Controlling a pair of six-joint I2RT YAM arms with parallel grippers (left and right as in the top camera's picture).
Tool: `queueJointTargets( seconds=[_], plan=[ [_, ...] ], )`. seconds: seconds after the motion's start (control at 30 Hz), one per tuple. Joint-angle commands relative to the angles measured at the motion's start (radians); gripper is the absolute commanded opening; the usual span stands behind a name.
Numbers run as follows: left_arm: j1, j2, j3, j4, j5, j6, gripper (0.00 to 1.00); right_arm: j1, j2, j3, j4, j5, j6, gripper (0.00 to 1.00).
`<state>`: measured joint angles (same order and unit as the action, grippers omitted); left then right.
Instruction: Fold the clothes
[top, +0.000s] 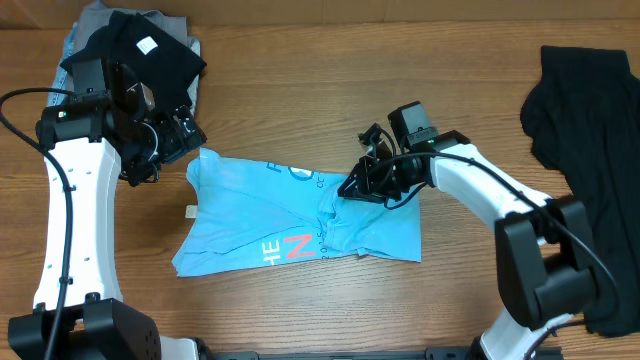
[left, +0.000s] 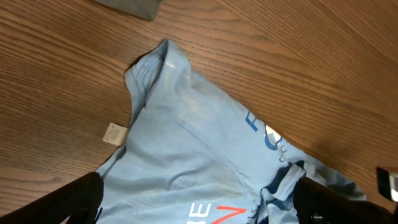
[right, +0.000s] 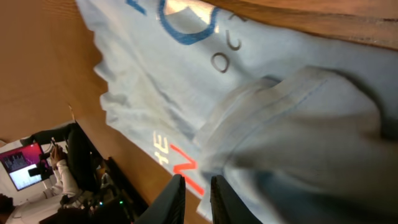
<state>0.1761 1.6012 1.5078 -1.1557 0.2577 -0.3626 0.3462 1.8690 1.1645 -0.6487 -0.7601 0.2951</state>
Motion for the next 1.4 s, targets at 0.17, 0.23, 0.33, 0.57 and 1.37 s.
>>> queueJointTargets(
  seconds=[0.17,0.23,0.33,0.57,1.37],
  plan=[
    [-0.01,-0.006,0.013,-0.001,-0.002,0.026,1.0,-0.002,0.179,0.014,0.094,-0.011,0.023,0.17],
    [-0.01,-0.006,0.013,-0.001,-0.002,0.026,1.0,-0.002,0.187,0.014,0.126,-0.008,0.023,0.17],
    [-0.01,-0.006,0.013,-0.002,-0.002,0.026,1.0,-0.002,0.174,0.032,0.167,-0.053,-0.029,0.17],
    [-0.009,-0.006,0.013,-0.011,-0.003,0.026,1.0,-0.008,-0.002,0.075,0.001,-0.047,-0.064,0.17],
    [-0.01,-0.006,0.013,-0.005,-0.002,0.026,1.0,-0.27,-0.002,-0.172,-0.056,0.051,-0.165,0.38]
  ],
)
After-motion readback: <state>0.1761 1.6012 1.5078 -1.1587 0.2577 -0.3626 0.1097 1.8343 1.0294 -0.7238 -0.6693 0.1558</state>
